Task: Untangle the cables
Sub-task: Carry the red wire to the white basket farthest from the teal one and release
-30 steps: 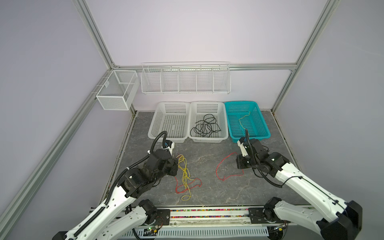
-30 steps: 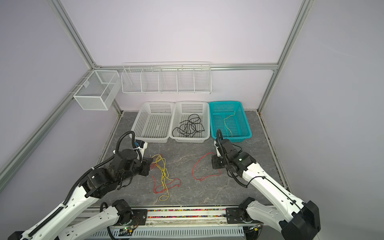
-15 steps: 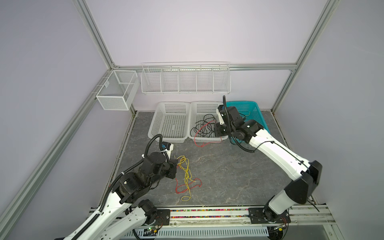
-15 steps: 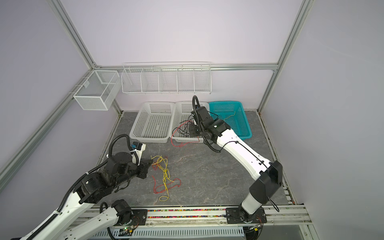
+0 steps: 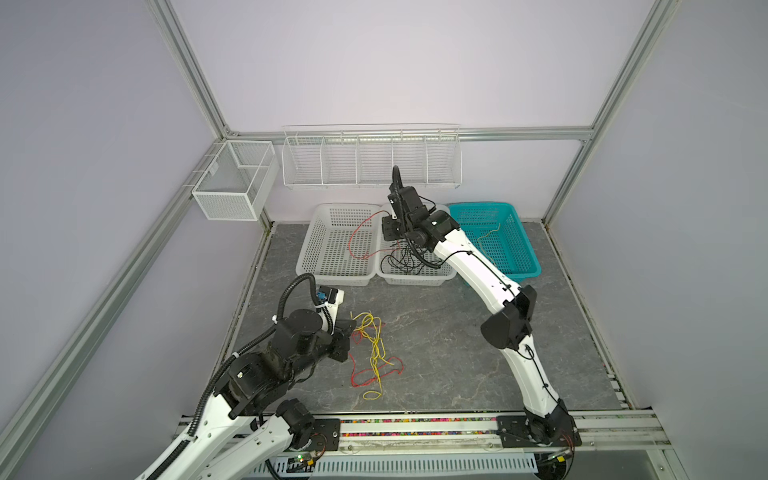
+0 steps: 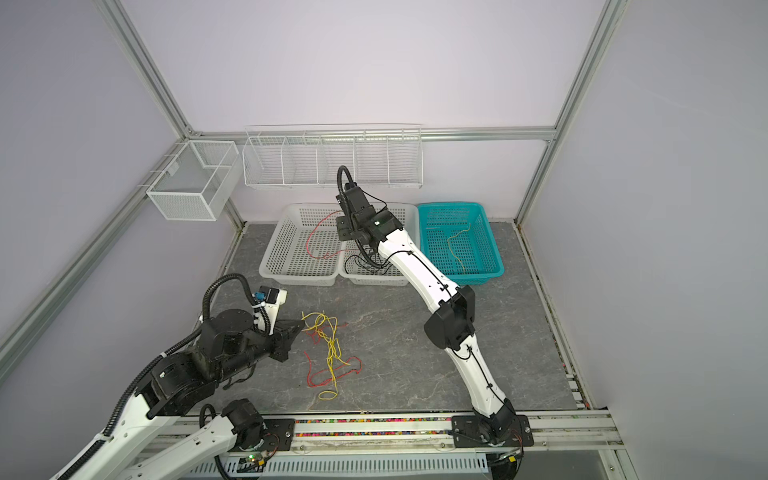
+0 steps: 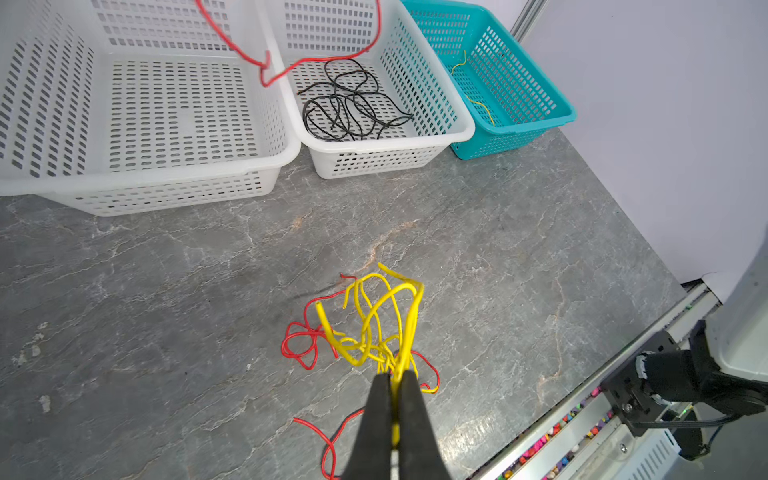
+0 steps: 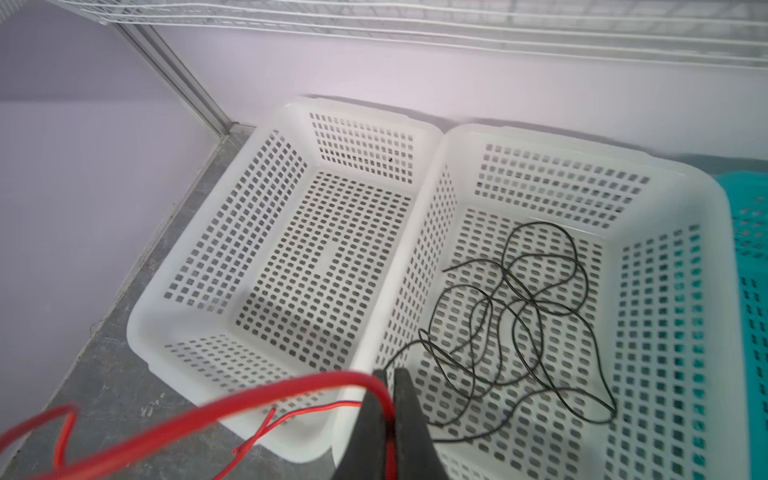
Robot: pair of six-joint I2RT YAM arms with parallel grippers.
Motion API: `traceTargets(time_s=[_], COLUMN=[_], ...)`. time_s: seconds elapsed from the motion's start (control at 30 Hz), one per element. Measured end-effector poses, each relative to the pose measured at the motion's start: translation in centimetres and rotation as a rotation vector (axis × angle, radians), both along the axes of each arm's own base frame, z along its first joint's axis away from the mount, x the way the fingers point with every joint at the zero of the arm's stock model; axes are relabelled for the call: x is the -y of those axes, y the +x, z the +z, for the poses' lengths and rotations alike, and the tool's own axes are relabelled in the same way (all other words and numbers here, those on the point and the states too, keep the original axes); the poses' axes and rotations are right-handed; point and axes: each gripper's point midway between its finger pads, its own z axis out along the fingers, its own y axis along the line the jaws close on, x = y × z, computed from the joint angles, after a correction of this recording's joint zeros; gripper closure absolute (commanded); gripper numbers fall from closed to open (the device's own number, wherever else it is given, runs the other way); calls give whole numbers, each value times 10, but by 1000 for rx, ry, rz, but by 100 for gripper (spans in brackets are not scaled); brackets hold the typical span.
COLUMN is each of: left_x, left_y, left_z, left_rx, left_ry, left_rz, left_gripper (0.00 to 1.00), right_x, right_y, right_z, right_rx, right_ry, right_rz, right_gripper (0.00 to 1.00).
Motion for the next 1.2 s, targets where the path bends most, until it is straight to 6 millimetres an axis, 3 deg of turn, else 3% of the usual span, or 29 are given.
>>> traceTargets(time_s=[0.43,0.7,0.77,0.83,1.0,1.07,1.13,1.2], left_x=[2,2,2,2,2,2,3,3], left_y=[-7,-9,-9,-9,-9,-9,-8,-7], left_z=[4,7,7,7,6,5,4,3], left_rx=[4,13,13,13,12,10,7,4], left_ry=[-27,-42,-43,-43,-42,-39,-35,-30], left_rz=[-33,-42,-43,-43,-42,-41,-40,-38], left_gripper=[100,100,100,100,100,100,100,100], right_x=[-56,-75,-80,-84,-89,-88,-84,-77], right_y=[27,28,25,23,18,16,11,5], right_z=[-49,-73,-73,-70,-70,-71,-70,-63], right_rx=[118,126,127,134,138,135,125,121], right_ry=[-5,-12,-8,-7,-18,-24,-45,-66], right_rz=[65,124,149,170,208,213,224,234], right_gripper=[93,90,83,67,55,37,6,12])
